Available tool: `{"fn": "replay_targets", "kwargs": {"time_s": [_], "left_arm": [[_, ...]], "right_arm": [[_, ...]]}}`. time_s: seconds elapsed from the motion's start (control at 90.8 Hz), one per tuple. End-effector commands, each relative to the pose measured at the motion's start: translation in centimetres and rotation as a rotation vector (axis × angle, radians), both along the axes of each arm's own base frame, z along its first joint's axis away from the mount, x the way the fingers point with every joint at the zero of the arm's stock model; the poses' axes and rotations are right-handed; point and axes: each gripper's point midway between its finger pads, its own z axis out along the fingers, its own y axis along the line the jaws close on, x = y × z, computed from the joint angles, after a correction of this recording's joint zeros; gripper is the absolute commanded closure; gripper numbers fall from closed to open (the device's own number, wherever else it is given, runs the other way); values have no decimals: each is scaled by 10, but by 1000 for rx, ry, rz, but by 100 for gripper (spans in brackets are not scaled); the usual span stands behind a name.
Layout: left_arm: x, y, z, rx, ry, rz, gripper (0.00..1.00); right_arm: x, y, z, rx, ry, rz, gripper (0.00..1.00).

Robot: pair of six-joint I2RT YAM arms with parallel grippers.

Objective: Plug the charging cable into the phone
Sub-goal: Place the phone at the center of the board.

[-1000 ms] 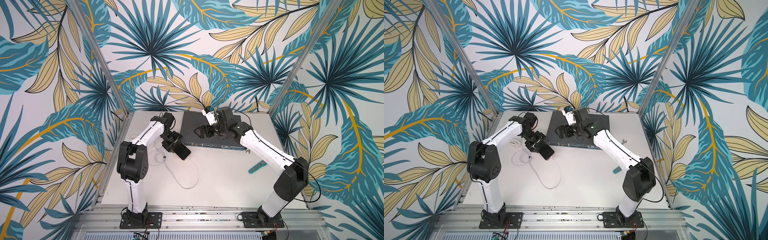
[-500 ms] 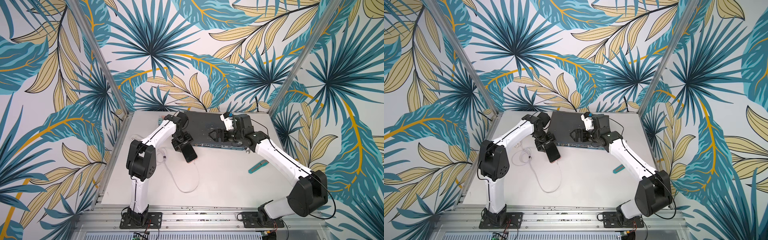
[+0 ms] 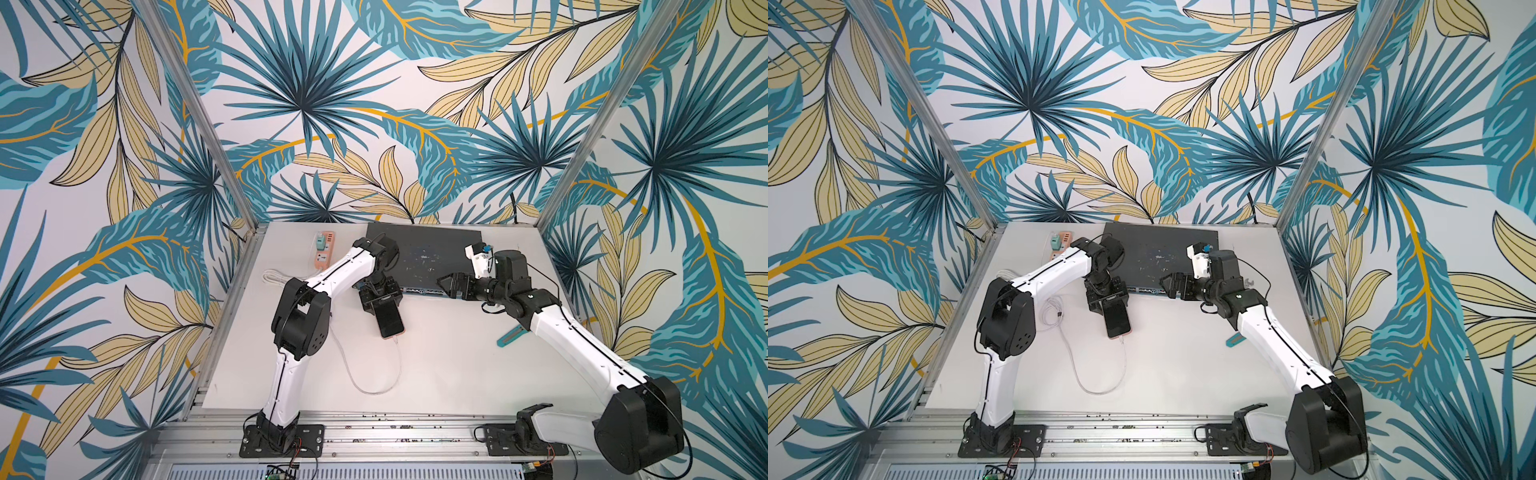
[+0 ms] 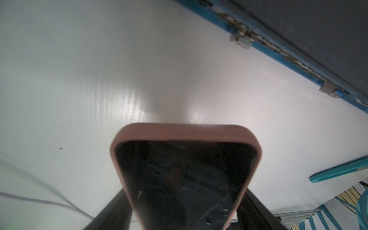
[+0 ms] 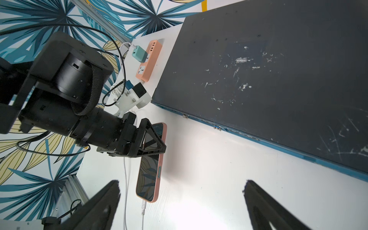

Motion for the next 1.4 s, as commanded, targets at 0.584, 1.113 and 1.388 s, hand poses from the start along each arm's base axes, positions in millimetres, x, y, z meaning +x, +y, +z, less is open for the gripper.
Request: {"fn": "replay_targets", "kwargs": {"time_s": [0.584, 1.113, 1.388], "left_arm": [[-10, -29, -44, 78, 63, -151, 100], [-6, -30, -62, 98, 71, -151, 0], [4, -26, 4, 62, -70, -161, 0]], "right_arm": [[-22, -33, -19, 48, 19, -89, 0], [-13, -58, -43, 14, 22, -179, 0], [43, -118, -14, -25, -191, -409, 0]]}}
